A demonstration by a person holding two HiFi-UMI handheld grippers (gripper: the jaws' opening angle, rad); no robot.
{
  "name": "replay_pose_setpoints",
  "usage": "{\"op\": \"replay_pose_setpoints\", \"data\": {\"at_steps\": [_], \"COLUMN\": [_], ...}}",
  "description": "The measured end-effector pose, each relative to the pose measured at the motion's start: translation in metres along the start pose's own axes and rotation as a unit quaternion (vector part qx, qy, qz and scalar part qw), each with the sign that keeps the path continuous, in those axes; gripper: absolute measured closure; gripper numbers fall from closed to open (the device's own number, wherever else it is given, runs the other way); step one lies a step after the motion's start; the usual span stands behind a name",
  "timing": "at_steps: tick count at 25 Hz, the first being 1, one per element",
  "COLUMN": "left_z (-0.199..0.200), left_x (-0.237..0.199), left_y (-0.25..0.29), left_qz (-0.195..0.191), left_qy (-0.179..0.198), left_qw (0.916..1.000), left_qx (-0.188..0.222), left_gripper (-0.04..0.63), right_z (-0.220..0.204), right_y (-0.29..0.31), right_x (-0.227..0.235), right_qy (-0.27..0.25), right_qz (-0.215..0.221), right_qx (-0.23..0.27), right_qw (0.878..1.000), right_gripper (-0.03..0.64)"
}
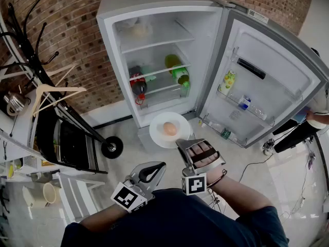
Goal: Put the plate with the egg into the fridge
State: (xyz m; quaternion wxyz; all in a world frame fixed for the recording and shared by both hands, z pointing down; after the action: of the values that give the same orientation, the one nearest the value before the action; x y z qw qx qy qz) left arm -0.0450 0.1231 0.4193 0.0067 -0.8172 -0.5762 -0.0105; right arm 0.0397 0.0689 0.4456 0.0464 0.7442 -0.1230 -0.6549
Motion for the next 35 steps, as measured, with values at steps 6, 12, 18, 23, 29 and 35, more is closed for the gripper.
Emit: {"op": "replay_pose_setpoints", "data": {"at_steps": [6,12,18,23,29,35], "left_z": [0.001,-0.001,0.0,0.0,-0.01,-0.015], "left_x": [0.0,0.001,0.006,0.016,0.034,0.042], "left_y": [0.007,0.015,0.024,0.035,0.05,0.059], "left_qz": [0.001,0.009,0.021,0.029,0.041,0.052], "left_qy": [0.001,-0.001,0.001,0.002,-0.002,-0.009], "left_qw": [1.0,1.0,0.9998,0.9995,0.999,0.9985], "left_qx": [0.0,-0.002,-0.003,-0.009,-0.015,-0.018], "left_gripper": [0.597,0.597,0.597,0.597,0.597,0.597], "right_z": [-0.01,-0.017,-0.025,-0.036,-0.053,-0.061], "right_y": [0.004,0.007,0.009,0.006,0.003,0.005], "right_x": [-0.005,-0.005,-0.002,-0.004,-0.009,-0.012], "right_qy": [0.0,-0.002,-0.006,-0.002,-0.005,-0.005], "right_qz": [0.003,0.001,-0.009,-0.003,-0.003,-0.004], "right_qx": [-0.004,0.005,0.016,0.026,0.04,0.051], "right_qw": [1.0,1.0,1.0,1.0,0.999,0.999], "right_gripper": [0.597,0.597,0.595,0.597,0.597,0.597]}}
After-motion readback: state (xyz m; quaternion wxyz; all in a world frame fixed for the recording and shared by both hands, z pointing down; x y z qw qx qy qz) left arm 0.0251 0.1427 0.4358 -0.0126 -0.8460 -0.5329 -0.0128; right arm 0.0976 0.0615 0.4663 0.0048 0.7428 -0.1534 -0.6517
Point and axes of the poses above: the fingertips, and each gripper's own axes: y forward along the fingers, x to its right, z out of its top, the point moved 3 cm from there along -y, backward along the fingers, and after that the axes turned 6 degrees about y, right-handed, at the moved point
